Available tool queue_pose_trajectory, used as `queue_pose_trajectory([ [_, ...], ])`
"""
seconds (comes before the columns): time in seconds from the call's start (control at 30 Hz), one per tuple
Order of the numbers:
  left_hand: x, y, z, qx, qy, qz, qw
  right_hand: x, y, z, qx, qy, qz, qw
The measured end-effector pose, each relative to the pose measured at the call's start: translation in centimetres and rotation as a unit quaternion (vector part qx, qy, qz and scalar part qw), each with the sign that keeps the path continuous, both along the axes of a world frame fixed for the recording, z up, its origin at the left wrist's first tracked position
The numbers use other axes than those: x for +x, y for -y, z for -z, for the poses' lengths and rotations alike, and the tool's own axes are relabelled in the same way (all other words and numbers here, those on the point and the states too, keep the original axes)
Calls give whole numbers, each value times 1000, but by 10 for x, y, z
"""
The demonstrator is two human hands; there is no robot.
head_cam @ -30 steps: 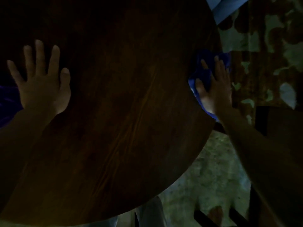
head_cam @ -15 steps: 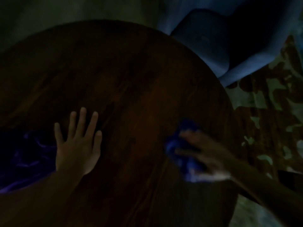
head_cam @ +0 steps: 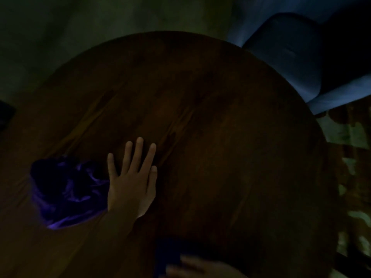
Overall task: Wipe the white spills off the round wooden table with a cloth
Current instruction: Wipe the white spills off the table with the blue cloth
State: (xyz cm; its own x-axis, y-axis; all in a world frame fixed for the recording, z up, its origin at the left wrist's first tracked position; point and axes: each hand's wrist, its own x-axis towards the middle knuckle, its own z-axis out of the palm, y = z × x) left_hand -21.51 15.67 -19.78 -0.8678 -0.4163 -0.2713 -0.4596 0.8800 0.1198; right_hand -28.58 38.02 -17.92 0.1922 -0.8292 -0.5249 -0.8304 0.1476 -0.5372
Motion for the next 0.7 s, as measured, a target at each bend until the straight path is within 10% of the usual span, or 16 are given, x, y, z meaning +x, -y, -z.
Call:
queue_pose_trajectory([
  [0.1,-1,2,0,10,1,0,1000,-41,-12,2,108,72,154,979],
  [0.27,-3,8,-16,99,-17,-8,995,-62,-84,-10,1,-147,113,983],
  [0.43,10,67,-49,300,-151,-84,938,-98,-9,0,-14,-271,452,850],
  [0.7,123,223,-52,125,-121,-131,976,-71,200,13,-33,-300,468,830],
])
